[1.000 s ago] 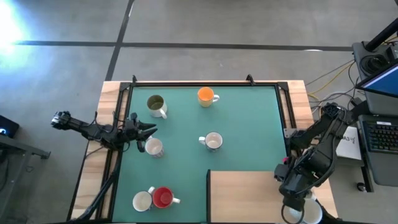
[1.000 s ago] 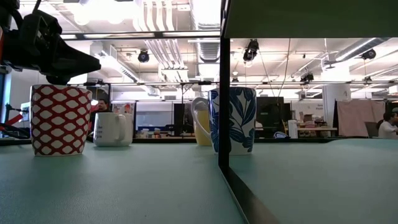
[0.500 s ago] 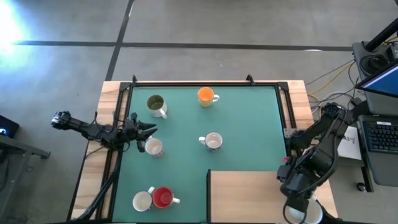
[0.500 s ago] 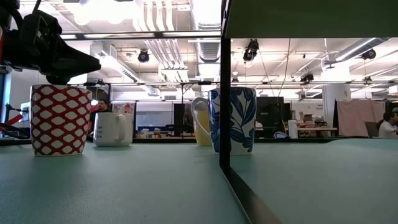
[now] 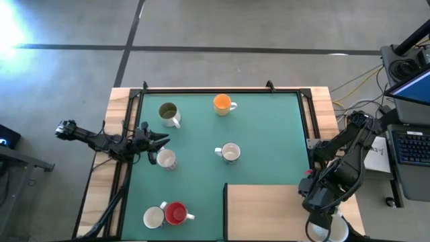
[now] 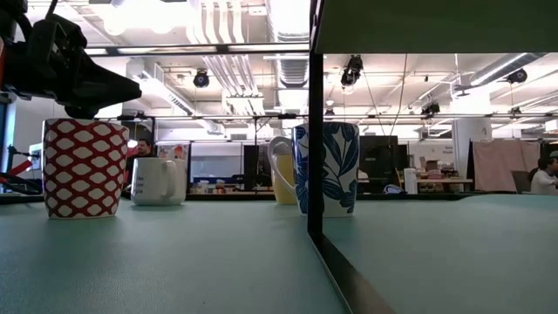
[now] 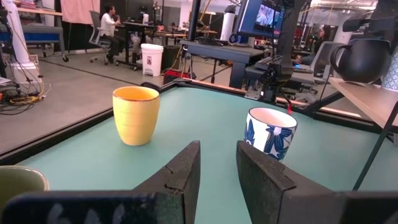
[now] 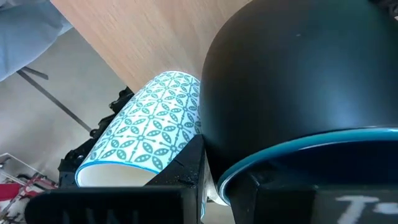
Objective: Place coffee mugs
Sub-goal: Put the black mug on the shelf, then put the blue patterned mug on the shelf
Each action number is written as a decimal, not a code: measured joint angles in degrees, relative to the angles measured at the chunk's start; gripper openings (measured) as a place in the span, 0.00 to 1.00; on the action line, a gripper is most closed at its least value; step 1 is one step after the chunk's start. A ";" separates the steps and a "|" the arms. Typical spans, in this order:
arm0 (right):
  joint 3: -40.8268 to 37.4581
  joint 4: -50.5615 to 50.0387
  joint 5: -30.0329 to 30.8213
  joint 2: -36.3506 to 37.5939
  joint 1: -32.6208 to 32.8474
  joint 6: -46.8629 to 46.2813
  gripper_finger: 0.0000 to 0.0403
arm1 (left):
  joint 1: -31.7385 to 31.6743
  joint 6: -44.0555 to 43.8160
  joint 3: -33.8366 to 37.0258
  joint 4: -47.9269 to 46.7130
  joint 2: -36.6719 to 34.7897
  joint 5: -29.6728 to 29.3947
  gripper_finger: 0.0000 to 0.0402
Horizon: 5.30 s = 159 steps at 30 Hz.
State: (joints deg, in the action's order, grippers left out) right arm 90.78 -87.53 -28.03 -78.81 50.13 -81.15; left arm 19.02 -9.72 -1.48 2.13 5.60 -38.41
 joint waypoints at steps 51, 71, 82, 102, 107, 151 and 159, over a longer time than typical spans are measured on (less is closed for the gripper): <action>3.78 2.78 -1.95 -0.07 -0.17 -4.88 0.29 | 0.01 0.00 0.01 -0.02 0.00 0.00 0.22; 10.88 -1.65 13.28 0.04 -0.17 -6.84 0.28 | -0.01 0.00 0.01 0.00 0.00 0.00 0.22; 15.04 -2.45 29.36 0.11 -5.07 1.38 0.27 | 0.00 0.00 0.00 -0.02 0.00 0.00 0.22; 13.50 3.38 32.61 -9.98 -37.64 66.99 0.27 | 0.01 0.00 0.01 -0.02 -0.01 0.02 0.22; 13.44 5.31 32.58 -14.90 -41.50 76.54 0.27 | 0.01 0.00 0.01 0.00 0.00 0.00 0.22; 0.02 25.75 24.55 -27.24 -47.76 86.73 0.04 | 0.00 0.00 0.01 -0.02 0.07 0.01 0.22; -0.22 21.93 25.42 -25.08 -51.43 57.17 0.04 | -0.01 0.00 0.00 -0.01 0.07 0.01 0.22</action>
State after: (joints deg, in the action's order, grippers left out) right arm 90.56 -65.60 -2.61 -103.88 -1.30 -23.99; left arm 19.01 -9.72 -1.48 2.12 5.67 -38.41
